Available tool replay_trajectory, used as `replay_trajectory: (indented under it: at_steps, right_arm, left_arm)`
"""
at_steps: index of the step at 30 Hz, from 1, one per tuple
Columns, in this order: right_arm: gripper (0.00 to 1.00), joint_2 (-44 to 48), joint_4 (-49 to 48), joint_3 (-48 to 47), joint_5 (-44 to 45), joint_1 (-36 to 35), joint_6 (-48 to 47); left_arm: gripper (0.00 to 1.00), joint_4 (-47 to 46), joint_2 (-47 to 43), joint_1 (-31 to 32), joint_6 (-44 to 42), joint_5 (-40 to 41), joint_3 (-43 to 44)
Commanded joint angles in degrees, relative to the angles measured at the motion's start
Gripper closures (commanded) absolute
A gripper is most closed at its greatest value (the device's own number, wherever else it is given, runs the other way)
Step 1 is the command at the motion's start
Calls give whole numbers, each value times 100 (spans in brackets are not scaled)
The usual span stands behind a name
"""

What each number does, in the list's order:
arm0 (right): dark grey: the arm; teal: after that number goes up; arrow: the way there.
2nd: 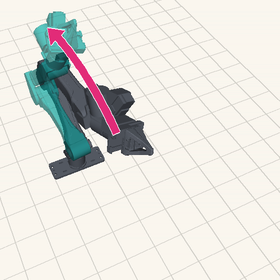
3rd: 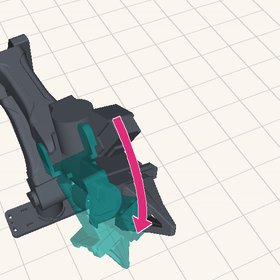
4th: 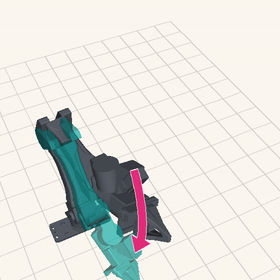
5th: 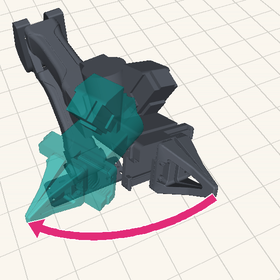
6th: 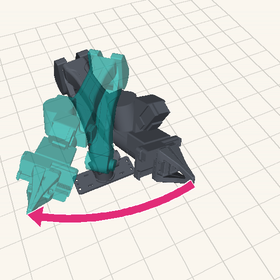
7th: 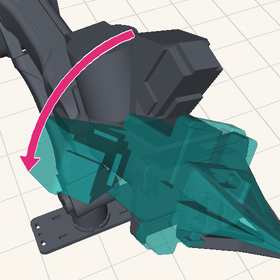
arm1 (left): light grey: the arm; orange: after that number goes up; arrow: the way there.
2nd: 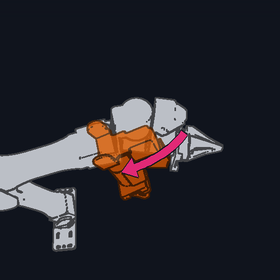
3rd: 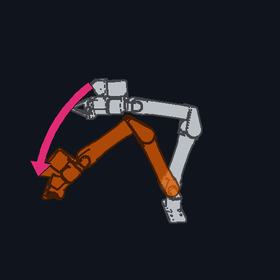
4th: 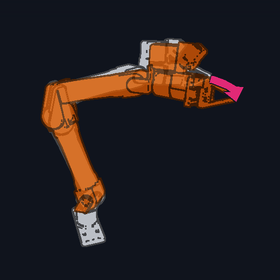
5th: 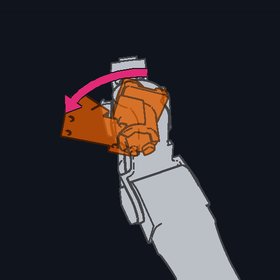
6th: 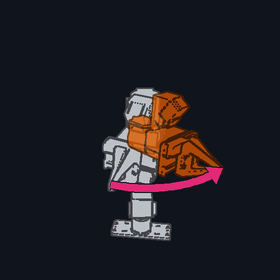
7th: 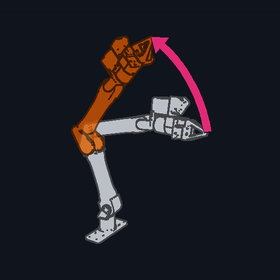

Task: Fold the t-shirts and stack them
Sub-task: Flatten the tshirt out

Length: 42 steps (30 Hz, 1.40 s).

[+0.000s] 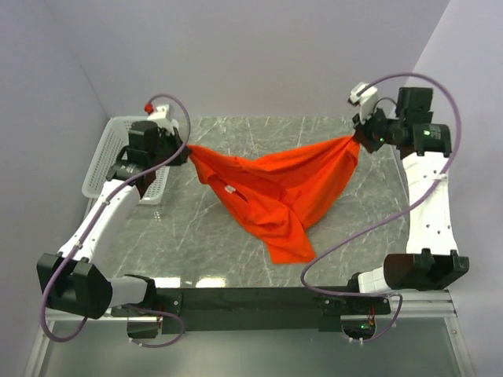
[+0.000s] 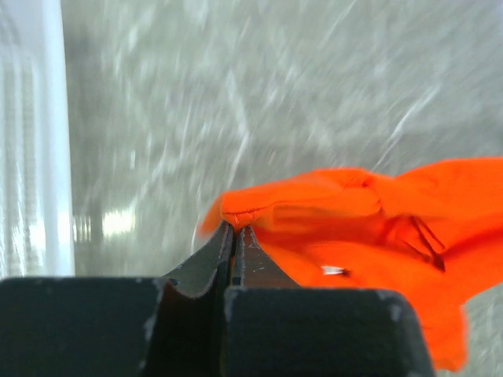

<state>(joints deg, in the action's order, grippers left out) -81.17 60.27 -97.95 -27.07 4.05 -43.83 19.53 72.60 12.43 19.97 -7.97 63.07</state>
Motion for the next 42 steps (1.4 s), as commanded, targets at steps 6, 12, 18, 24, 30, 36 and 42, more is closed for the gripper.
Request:
replay_trajectory:
  at_steps: [6, 12, 18, 24, 30, 36, 42]
  right_arm:
    - [100, 373, -436, -1989, -589, 227, 848]
    - [100, 681, -1437, -2912, -71, 780, 1797]
    - [100, 575, -1764, -3301, -183, 1765, 2344]
    - [100, 1014, -1668, -2826, -1344, 1915, 2116]
    - [100, 1208, -1860, -3194, -1345, 2046, 2457]
    - [100, 1235, -2115, -2801, -1345, 2091, 2757]
    - [100, 1279, -2458, -912, -1617, 2073, 2748]
  left_arm:
    - [99, -1187, -781, -38, -248, -276, 1383]
    - [99, -1689, -1450, -38, -423, 461, 1831]
    - [99, -1601, -1723, -38, -924, 1561, 1859]
    - [99, -1636, -1758, -38, -810, 806, 1928]
    - [99, -1751, -1933, -38, -679, 411, 2289]
    - [99, -1891, -1864, -38, -529, 471, 2289]
    - [99, -2207, -1284, -38, -222, 393, 1604]
